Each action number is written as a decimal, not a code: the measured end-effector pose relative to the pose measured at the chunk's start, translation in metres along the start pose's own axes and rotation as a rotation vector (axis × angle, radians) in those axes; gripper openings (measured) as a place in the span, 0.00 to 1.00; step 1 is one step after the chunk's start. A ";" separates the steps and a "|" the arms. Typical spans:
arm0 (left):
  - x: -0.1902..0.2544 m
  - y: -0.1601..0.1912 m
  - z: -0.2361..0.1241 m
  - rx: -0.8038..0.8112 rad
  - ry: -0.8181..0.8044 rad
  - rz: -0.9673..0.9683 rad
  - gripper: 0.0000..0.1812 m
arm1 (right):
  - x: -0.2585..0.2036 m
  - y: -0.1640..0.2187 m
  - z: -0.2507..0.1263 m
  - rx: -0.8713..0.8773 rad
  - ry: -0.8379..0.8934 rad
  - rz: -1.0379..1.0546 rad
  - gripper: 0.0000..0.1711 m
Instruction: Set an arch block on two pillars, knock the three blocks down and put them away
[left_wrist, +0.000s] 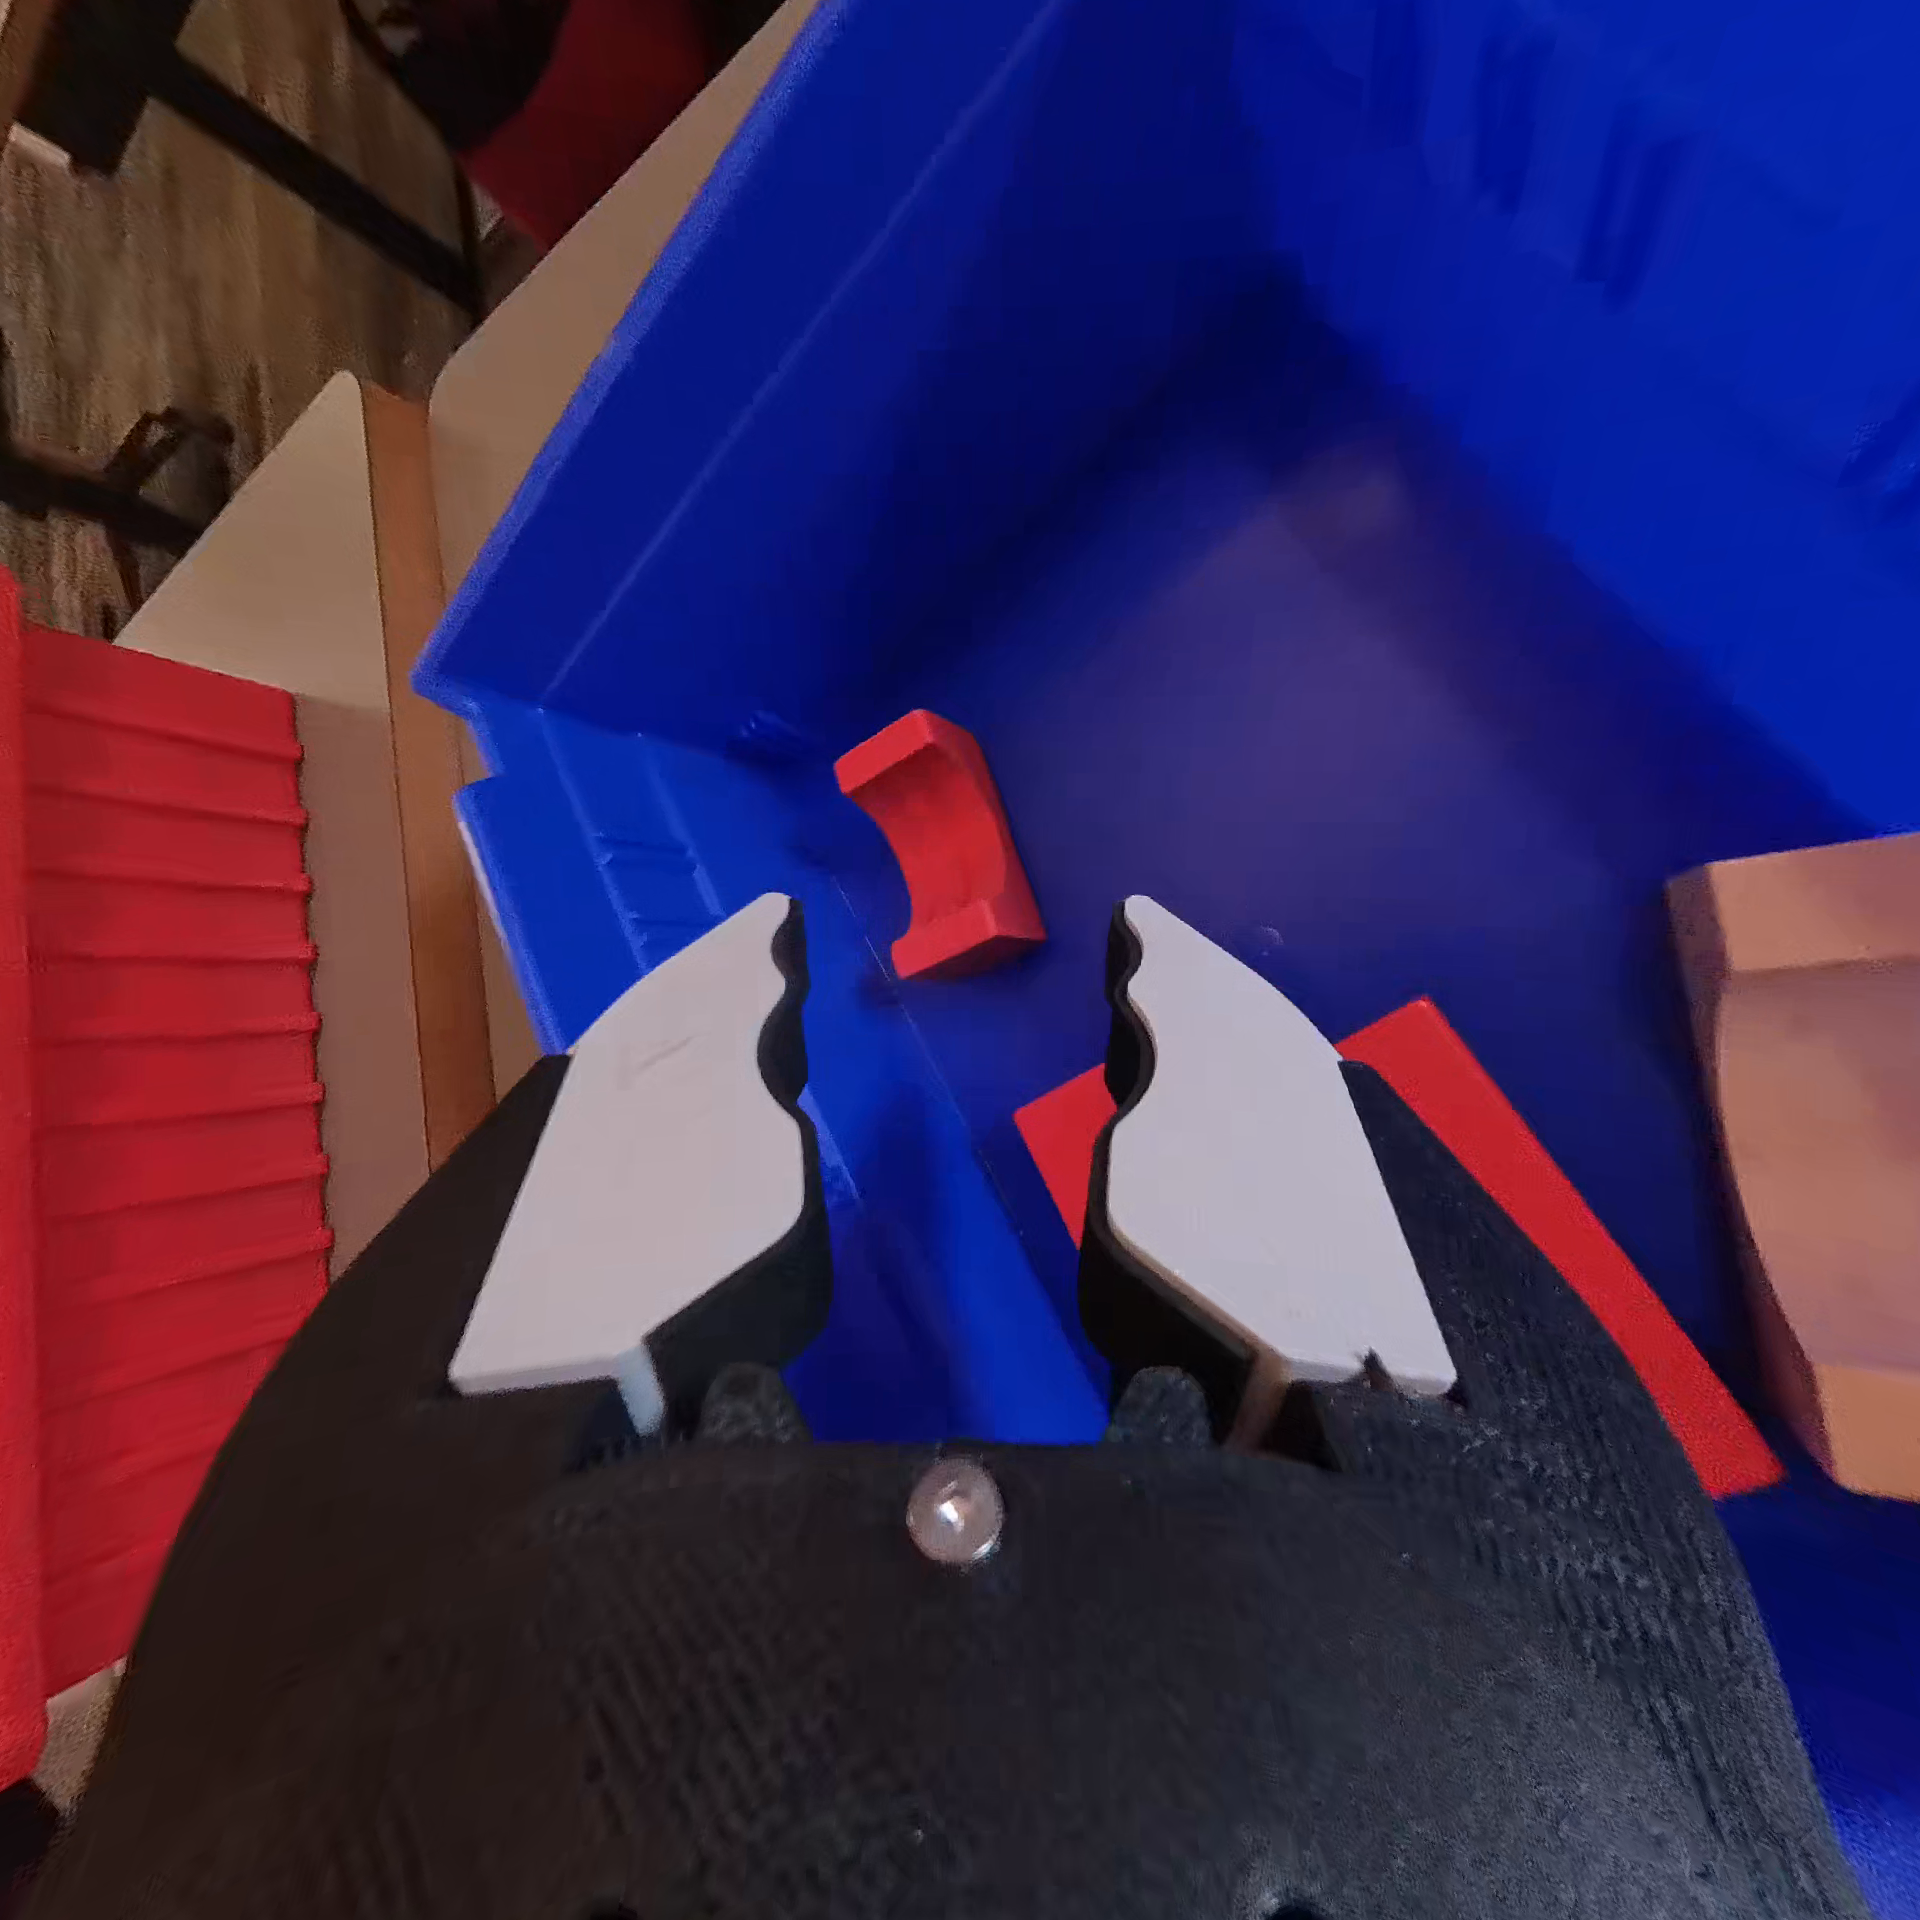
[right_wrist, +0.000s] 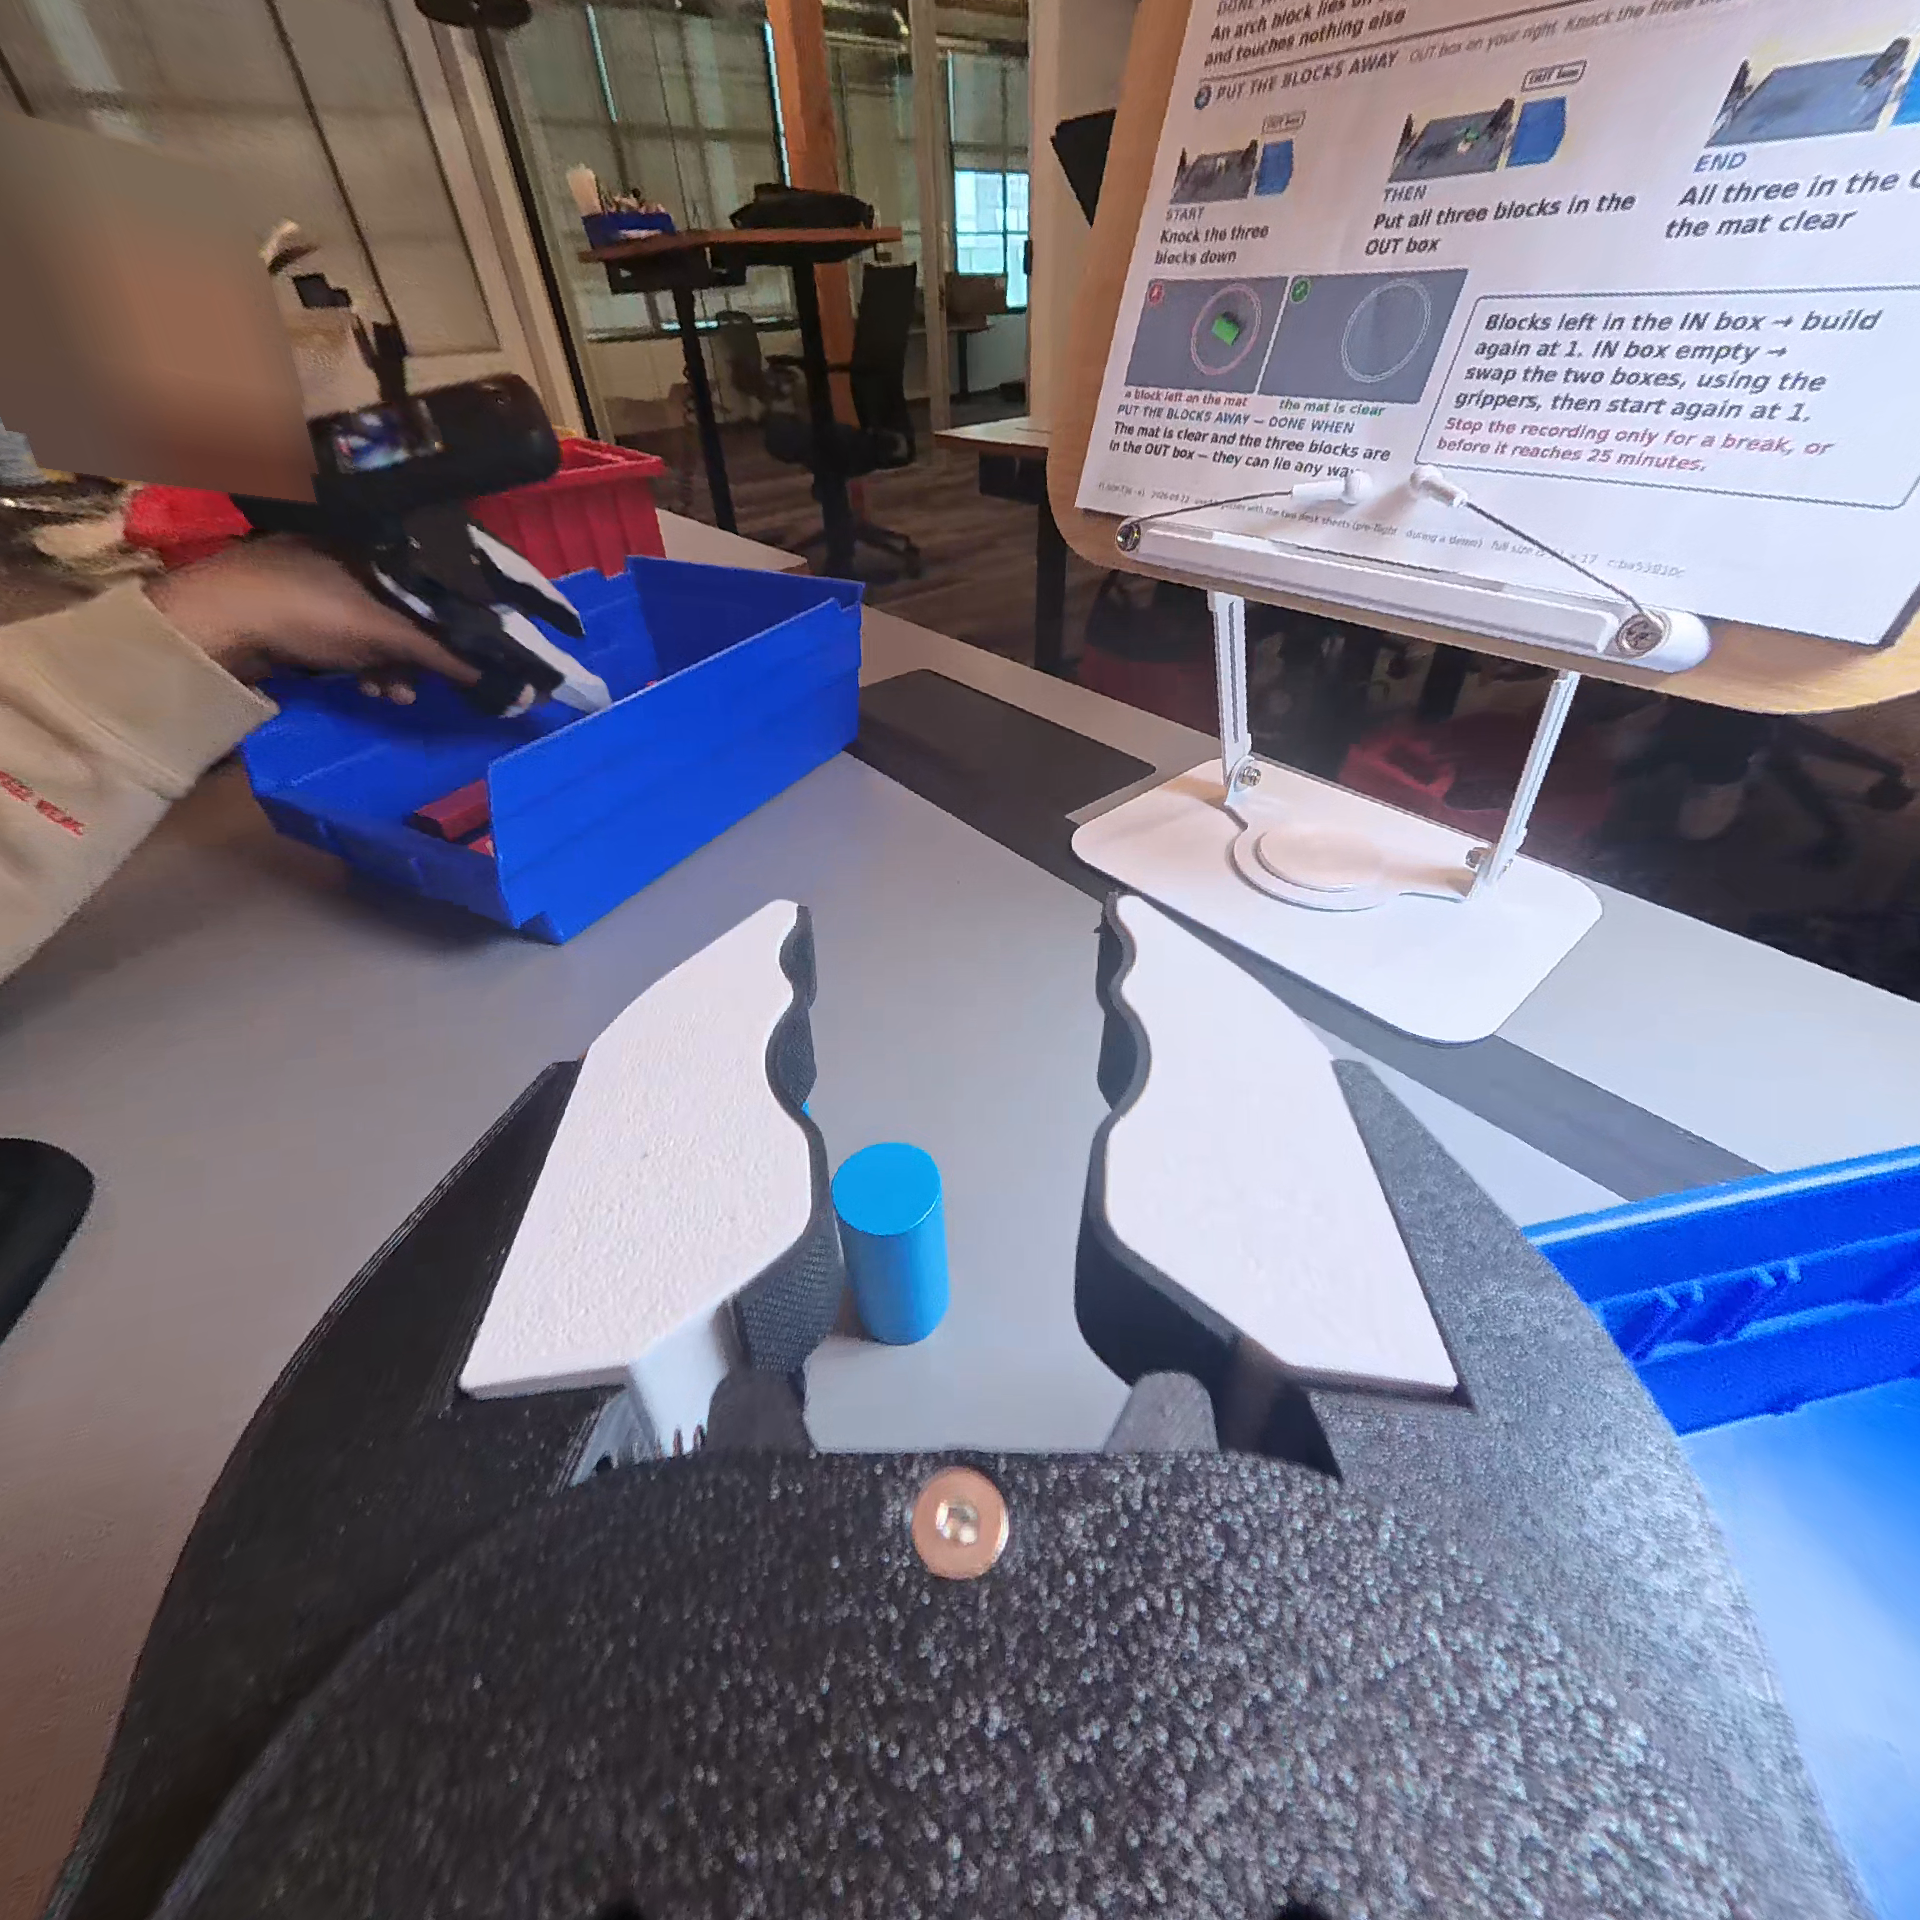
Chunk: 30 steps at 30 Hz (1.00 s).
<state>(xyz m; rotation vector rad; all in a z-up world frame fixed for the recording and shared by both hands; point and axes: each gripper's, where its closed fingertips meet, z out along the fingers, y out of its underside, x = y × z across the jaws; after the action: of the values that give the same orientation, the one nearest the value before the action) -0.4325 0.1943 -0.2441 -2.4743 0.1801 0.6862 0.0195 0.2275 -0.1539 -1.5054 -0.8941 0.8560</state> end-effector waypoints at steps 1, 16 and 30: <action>0.001 0.003 0.008 -0.026 -0.013 0.008 0.31 | 0.000 0.001 0.000 -0.005 -0.001 0.002 0.31; 0.003 0.033 0.055 -0.222 -0.054 0.037 0.14 | -0.004 0.017 0.006 -0.075 -0.024 0.002 0.23; 0.005 0.002 0.009 -0.029 0.050 0.072 0.00 | -0.007 0.021 0.007 -0.088 -0.034 0.001 0.22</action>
<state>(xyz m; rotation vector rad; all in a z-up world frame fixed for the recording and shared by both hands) -0.4332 0.1981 -0.2539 -2.5247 0.2815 0.6621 0.0113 0.2230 -0.1755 -1.5716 -0.9665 0.8549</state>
